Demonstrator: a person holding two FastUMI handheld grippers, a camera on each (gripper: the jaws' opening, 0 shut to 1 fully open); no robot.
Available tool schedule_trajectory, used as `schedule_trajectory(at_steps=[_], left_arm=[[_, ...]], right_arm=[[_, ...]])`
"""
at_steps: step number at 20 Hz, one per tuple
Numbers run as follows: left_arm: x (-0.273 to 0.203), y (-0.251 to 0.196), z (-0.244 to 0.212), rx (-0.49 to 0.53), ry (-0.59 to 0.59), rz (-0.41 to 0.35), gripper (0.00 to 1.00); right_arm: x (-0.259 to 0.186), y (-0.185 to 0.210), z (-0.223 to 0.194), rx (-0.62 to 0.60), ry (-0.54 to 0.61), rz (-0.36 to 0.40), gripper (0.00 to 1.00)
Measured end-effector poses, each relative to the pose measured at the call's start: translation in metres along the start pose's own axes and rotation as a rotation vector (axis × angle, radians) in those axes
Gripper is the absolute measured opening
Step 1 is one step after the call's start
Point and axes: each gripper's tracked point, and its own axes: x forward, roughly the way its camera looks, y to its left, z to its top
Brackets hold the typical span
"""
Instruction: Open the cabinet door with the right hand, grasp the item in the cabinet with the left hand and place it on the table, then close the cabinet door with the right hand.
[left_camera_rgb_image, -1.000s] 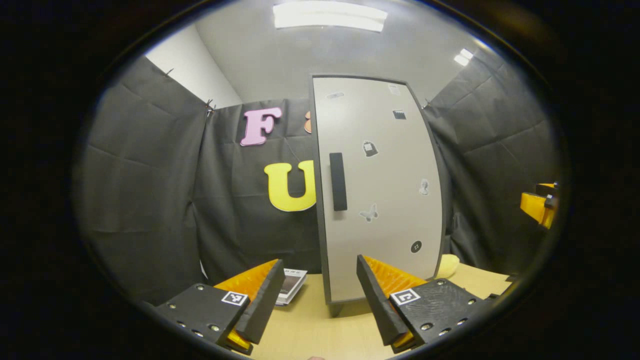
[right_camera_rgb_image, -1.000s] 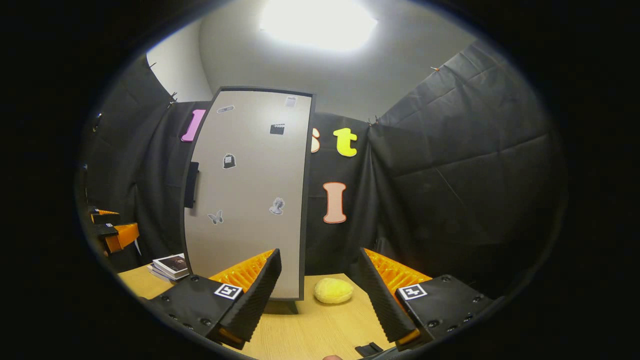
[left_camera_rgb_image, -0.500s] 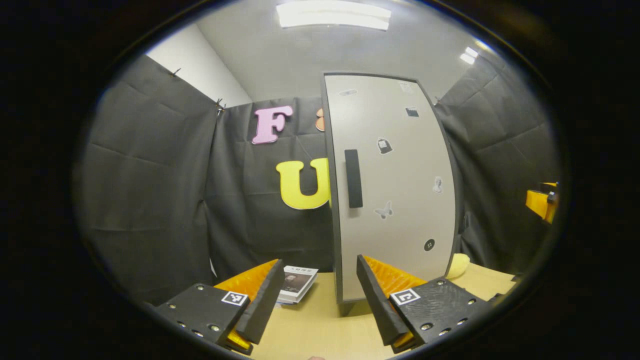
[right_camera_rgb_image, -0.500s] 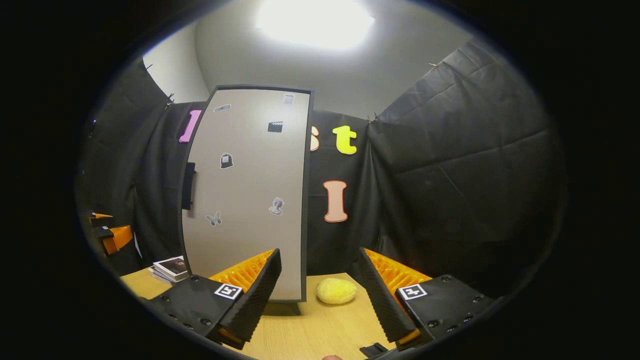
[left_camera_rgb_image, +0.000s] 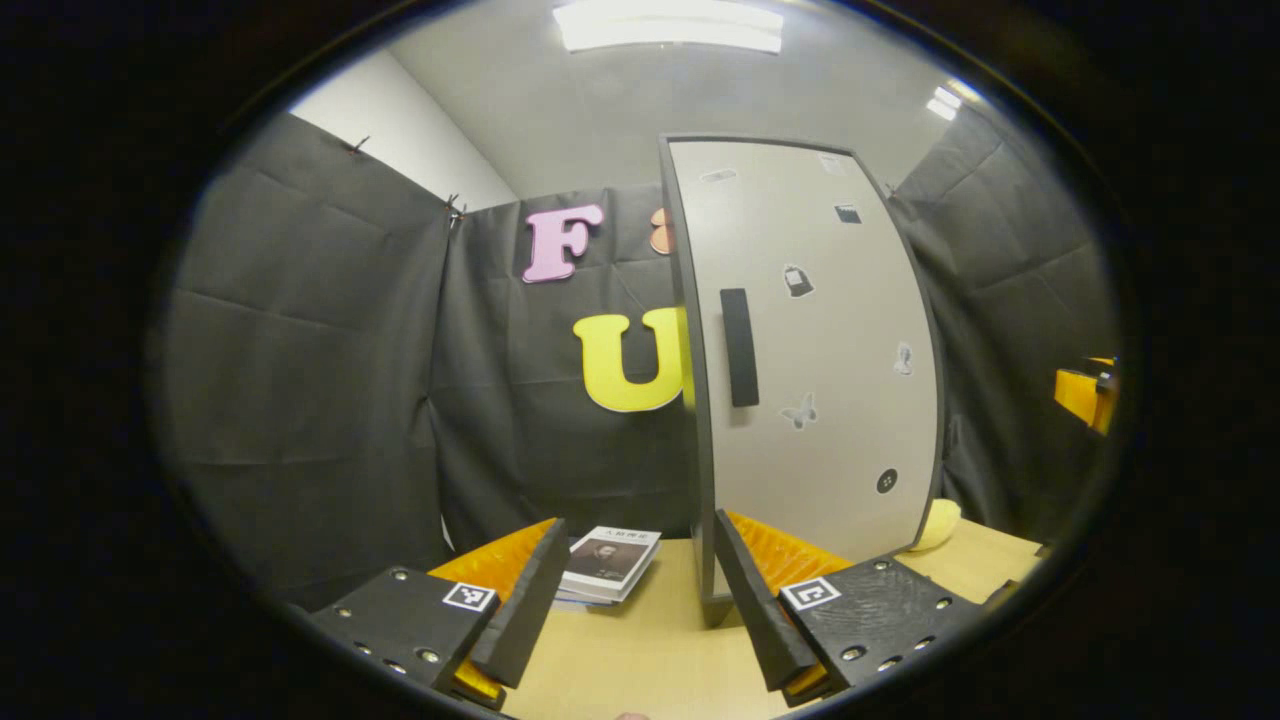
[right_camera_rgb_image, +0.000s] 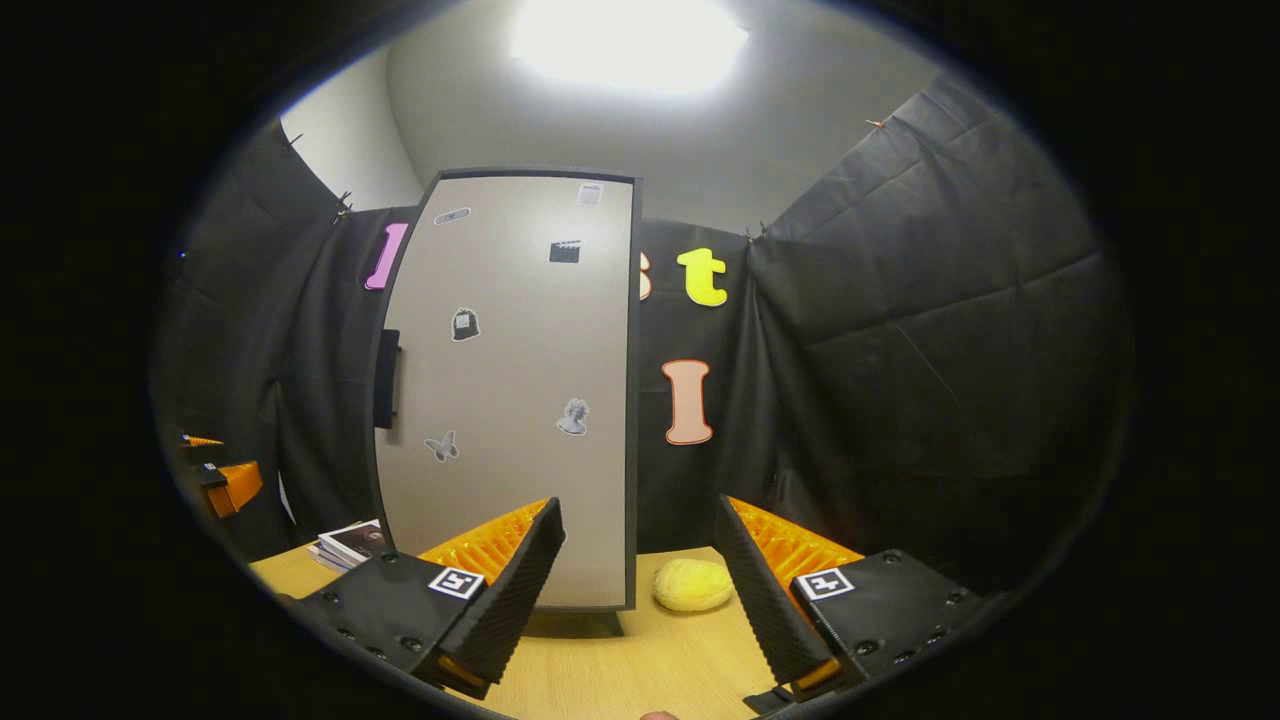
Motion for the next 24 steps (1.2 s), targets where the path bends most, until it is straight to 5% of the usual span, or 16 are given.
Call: schedule_trajectory(at_steps=[12,24], left_arm=[[-0.009,0.049,0.002,0.033,-0.002,0.071,0.88],[-0.037,0.121,-0.007,0.051,0.001,0.153,0.87]], right_arm=[[0.016,0.007,0.011,0.08,0.007,0.119,0.97],[0.078,0.158,0.059,0.117,0.026,0.358,0.93]])
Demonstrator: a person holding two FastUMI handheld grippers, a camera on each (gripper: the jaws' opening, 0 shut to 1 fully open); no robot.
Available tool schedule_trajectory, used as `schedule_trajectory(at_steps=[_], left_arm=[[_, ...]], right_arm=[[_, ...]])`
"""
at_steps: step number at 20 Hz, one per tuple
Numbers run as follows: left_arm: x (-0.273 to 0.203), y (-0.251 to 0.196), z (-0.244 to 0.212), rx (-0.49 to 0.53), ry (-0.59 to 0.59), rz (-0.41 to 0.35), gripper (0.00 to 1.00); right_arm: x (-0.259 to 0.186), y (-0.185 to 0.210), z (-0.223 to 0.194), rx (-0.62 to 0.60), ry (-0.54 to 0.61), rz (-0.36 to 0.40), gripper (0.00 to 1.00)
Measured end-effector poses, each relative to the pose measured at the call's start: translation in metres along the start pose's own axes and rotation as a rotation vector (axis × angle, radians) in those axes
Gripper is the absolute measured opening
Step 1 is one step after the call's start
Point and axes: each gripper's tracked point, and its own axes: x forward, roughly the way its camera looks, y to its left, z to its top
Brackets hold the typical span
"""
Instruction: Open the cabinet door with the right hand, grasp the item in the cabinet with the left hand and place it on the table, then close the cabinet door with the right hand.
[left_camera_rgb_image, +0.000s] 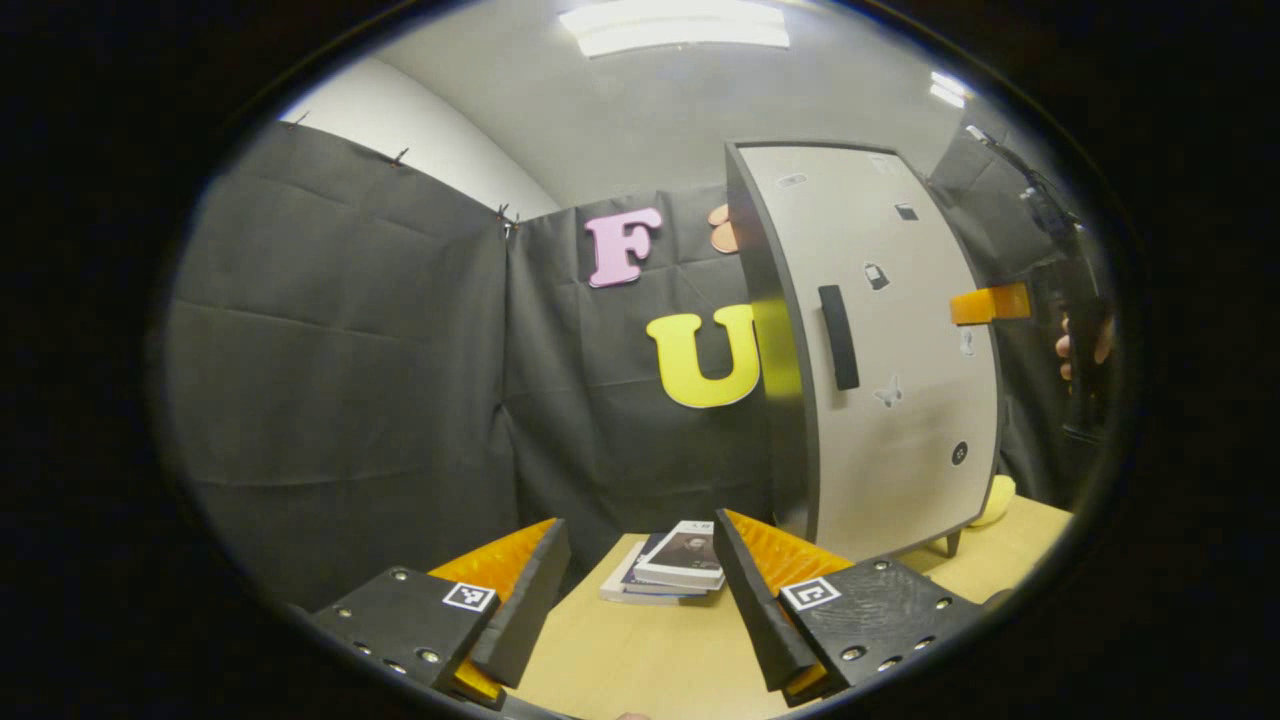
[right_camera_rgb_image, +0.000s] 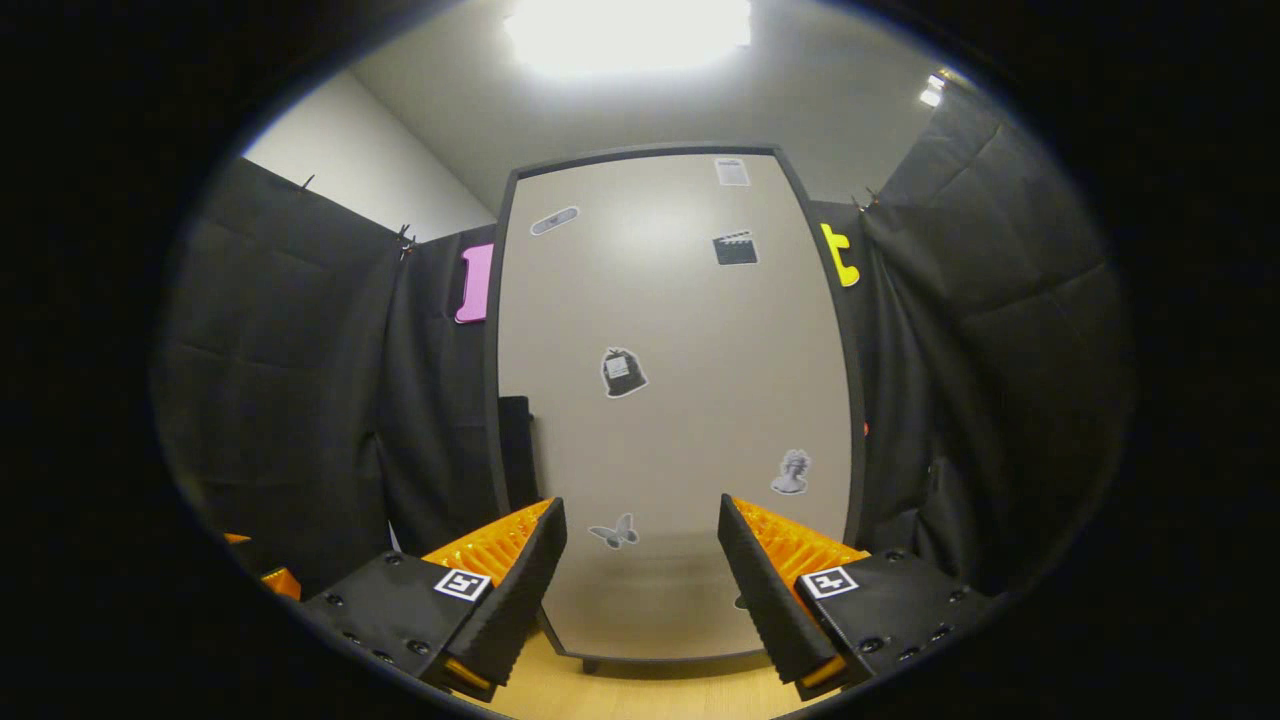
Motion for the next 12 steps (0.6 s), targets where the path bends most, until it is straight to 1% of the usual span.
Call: schedule_trajectory(at_steps=[1,4,6,9,10,11,12], left_arm=[[-0.001,0.008,-0.001,-0.003,0.003,0.012,0.88],[-0.007,0.029,-0.006,-0.003,0.01,0.043,0.87],[-0.009,0.042,-0.008,0.003,0.012,0.066,0.88],[-0.013,0.058,-0.009,0.002,0.014,0.093,0.88],[-0.015,0.064,-0.011,0.0,0.016,0.102,0.87],[-0.017,0.069,-0.011,-0.001,0.018,0.11,0.87],[-0.018,0.073,-0.014,-0.003,0.022,0.119,0.87]], right_arm=[[0.007,0.011,0.001,0.001,-0.001,0.016,0.97],[0.03,0.044,0.0,0.007,0.007,0.062,0.97],[0.047,0.063,-0.003,0.005,0.014,0.084,0.96],[0.075,0.079,-0.003,-0.032,0.004,0.073,0.96],[0.084,0.083,-0.004,-0.043,0.008,0.069,0.92],[0.095,0.088,-0.005,-0.045,0.015,0.066,0.96],[0.104,0.092,-0.006,-0.045,0.024,0.066,0.88]])
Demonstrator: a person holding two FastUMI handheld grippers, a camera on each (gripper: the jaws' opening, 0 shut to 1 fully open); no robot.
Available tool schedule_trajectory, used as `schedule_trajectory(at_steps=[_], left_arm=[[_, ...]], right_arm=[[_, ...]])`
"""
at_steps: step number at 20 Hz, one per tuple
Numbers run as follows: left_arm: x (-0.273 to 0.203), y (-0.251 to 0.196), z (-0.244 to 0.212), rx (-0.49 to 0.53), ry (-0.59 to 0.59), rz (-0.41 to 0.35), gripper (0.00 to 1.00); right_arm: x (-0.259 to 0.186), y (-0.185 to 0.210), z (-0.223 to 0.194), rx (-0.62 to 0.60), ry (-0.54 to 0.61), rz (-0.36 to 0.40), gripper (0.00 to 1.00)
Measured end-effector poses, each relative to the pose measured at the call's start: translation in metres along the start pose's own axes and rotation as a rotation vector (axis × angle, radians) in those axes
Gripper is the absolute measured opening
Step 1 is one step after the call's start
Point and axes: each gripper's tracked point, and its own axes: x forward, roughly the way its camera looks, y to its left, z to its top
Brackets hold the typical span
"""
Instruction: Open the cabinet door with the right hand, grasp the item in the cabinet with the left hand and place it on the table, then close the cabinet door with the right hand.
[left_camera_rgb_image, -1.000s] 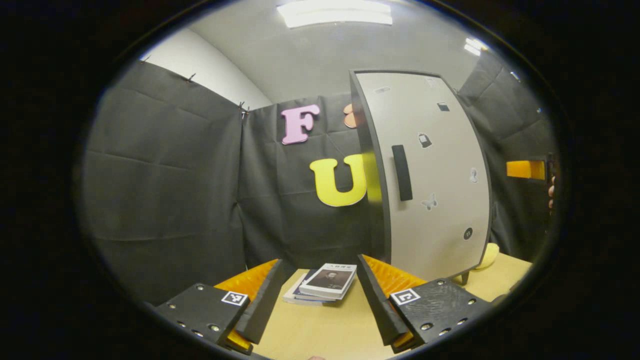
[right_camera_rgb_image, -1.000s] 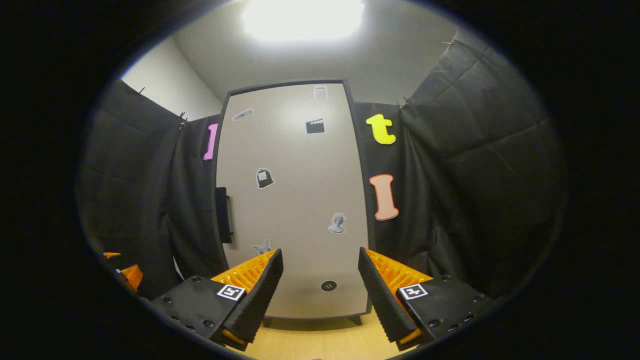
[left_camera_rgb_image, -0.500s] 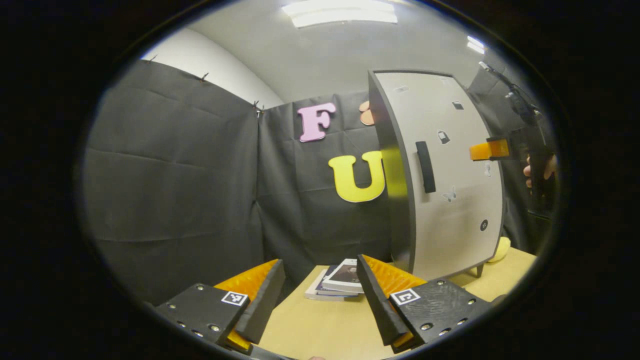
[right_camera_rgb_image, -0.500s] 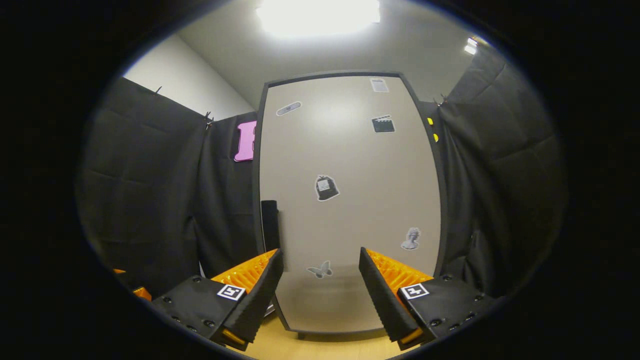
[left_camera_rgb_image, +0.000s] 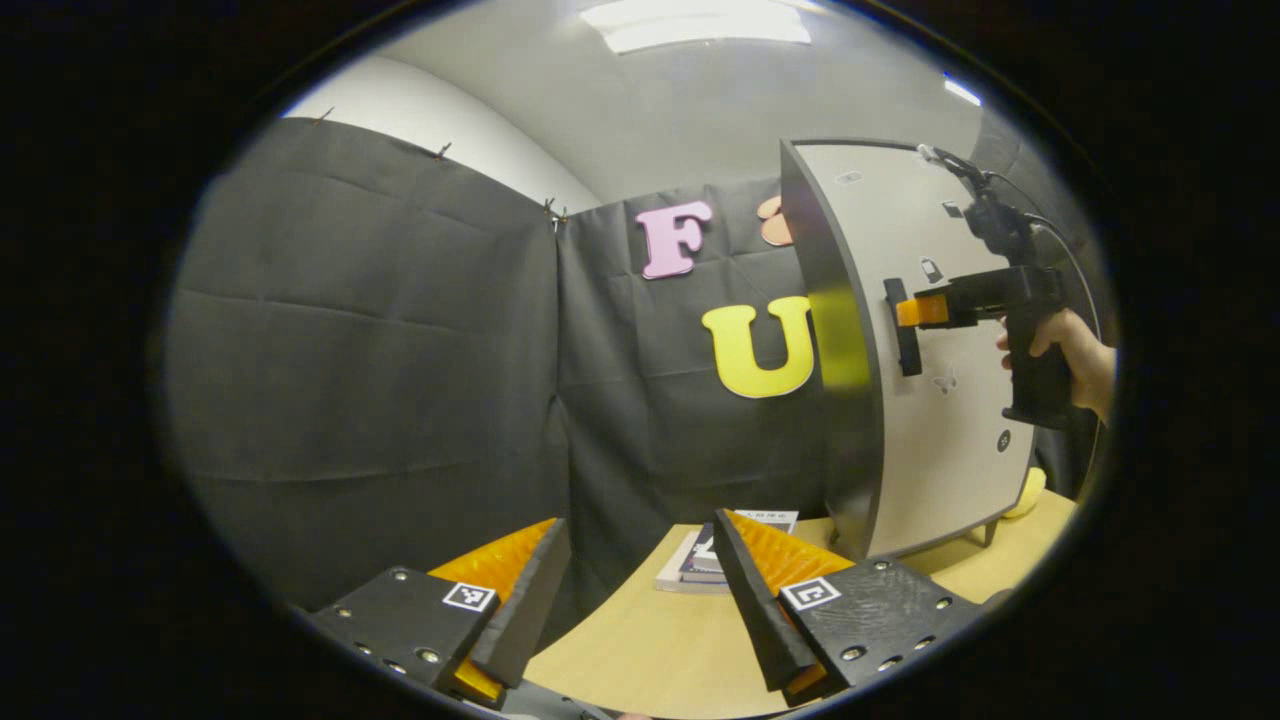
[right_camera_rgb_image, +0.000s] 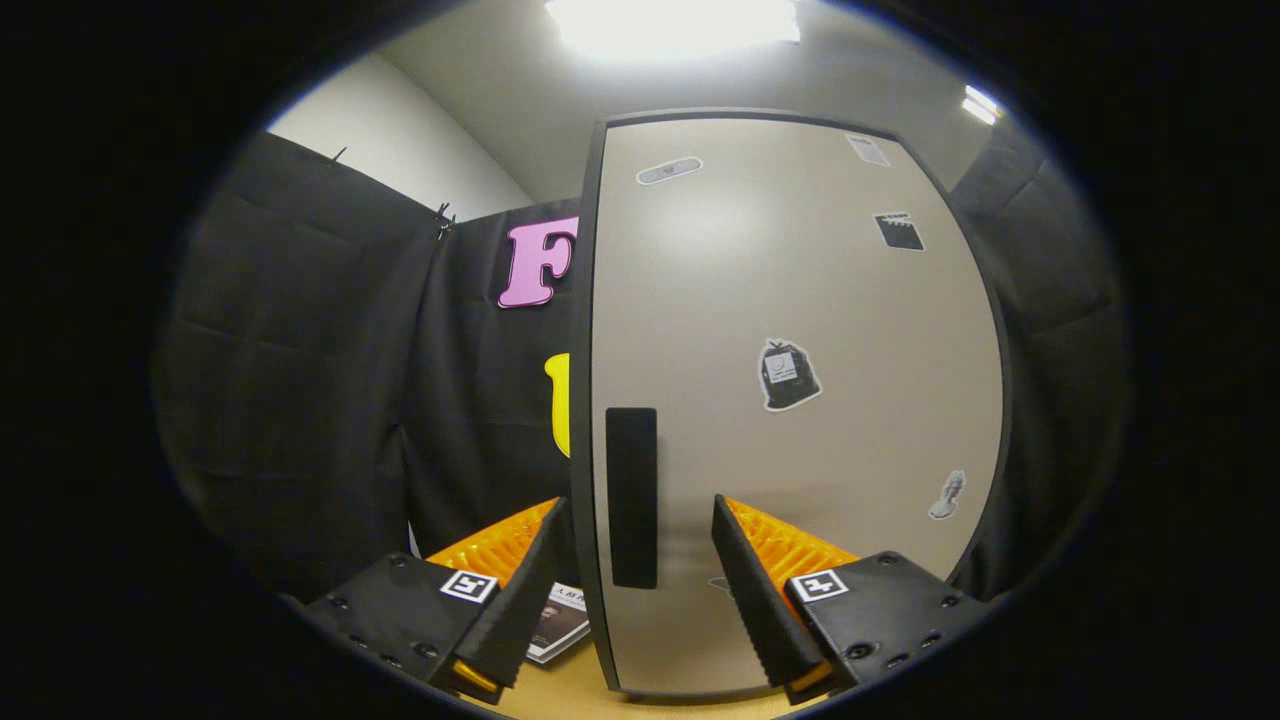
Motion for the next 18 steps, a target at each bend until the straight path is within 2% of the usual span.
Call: schedule_trajectory(at_steps=[1,5,8,9,10,12,14,16,18], left_arm=[[-0.001,0.005,-0.001,-0.002,0.003,0.008,0.87],[-0.002,0.02,-0.007,-0.011,0.016,0.032,0.87],[-0.004,0.025,-0.006,-0.016,0.013,0.035,0.87],[-0.003,0.024,-0.007,-0.016,0.011,0.031,0.87],[-0.003,0.023,-0.006,-0.014,0.011,0.026,0.87],[-0.003,0.021,-0.007,-0.01,0.009,0.018,0.87],[-0.003,0.018,-0.008,-0.009,0.009,0.006,0.87],[0.0,0.014,-0.007,-0.014,0.006,-0.003,0.87],[-0.001,0.012,-0.004,-0.021,-0.005,-0.012,0.87]], right_arm=[[0.008,0.002,-0.001,-0.004,0.013,-0.003,0.82],[0.032,0.005,-0.01,-0.011,0.071,-0.035,0.66],[0.041,-0.002,-0.02,0.005,0.117,-0.078,0.65],[0.042,-0.004,-0.021,0.022,0.126,-0.084,0.48],[0.043,-0.003,-0.021,0.049,0.124,-0.088,0.39],[0.041,-0.004,-0.021,0.04,0.134,-0.083,0.33],[0.041,-0.003,-0.021,0.031,0.124,-0.081,0.15],[0.037,-0.003,-0.02,0.042,0.123,-0.056,0.08],[0.028,0.0,-0.017,0.04,0.127,-0.022,0.08]])
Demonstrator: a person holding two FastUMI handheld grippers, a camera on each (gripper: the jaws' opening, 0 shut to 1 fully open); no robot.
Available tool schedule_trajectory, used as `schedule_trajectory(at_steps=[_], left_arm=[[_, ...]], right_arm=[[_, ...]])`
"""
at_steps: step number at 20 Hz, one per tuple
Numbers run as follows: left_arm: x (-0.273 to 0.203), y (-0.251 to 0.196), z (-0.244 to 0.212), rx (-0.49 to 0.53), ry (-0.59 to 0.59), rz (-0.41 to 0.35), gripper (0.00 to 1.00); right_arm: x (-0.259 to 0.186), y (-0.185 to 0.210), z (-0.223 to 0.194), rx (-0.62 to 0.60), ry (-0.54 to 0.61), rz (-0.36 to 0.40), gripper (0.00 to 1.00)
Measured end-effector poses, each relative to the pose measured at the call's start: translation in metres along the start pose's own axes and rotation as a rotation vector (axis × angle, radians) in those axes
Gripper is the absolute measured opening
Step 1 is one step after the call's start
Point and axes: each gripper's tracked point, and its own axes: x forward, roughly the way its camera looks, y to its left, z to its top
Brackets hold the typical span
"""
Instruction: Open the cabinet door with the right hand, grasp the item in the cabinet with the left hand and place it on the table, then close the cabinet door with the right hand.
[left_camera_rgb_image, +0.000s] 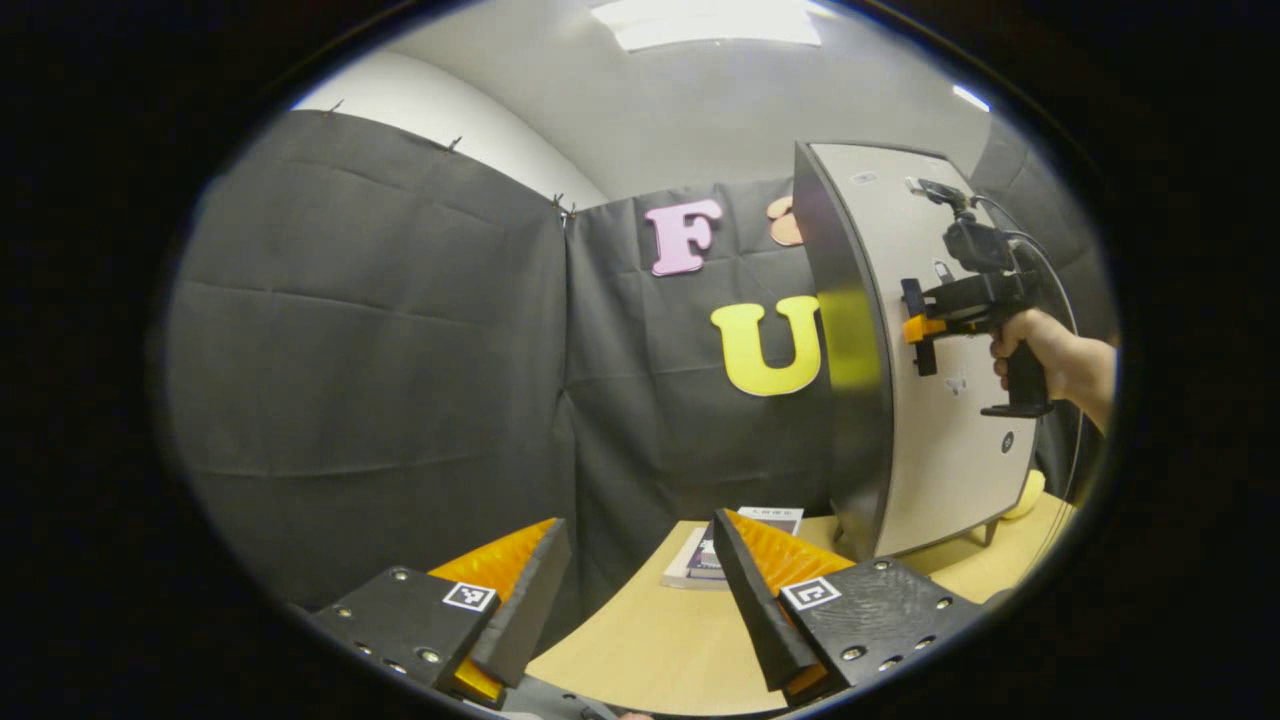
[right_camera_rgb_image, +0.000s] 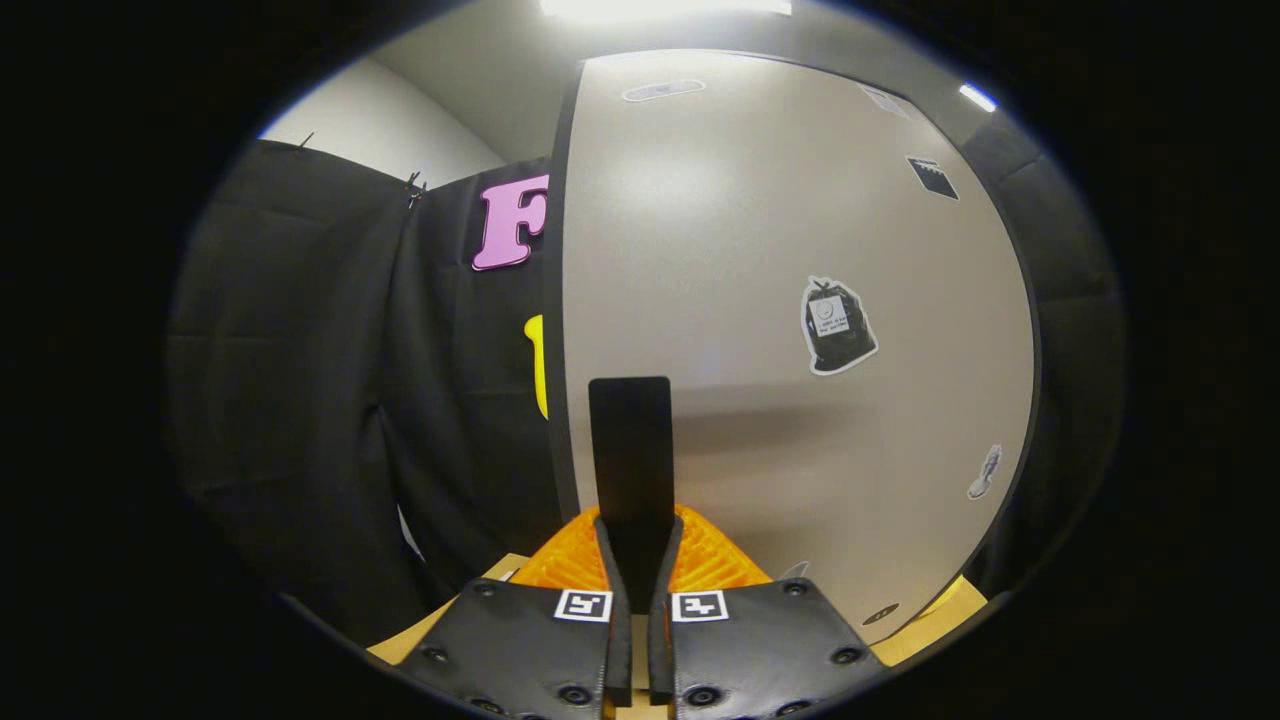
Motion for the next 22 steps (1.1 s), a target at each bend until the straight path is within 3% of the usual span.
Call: schedule_trajectory(at_steps=[11,16,22], left_arm=[[0.018,-0.073,0.03,-0.009,-0.048,-0.129,0.87],[0.018,-0.146,0.039,-0.014,-0.057,-0.245,0.87],[0.004,-0.242,0.056,-0.017,-0.058,-0.368,0.88]], right_arm=[[-0.082,-0.006,0.009,0.029,0.01,0.204,0.08],[-0.119,-0.026,0.011,0.021,-0.003,0.25,0.07],[-0.148,-0.06,0.011,0.03,-0.02,0.252,0.07]])
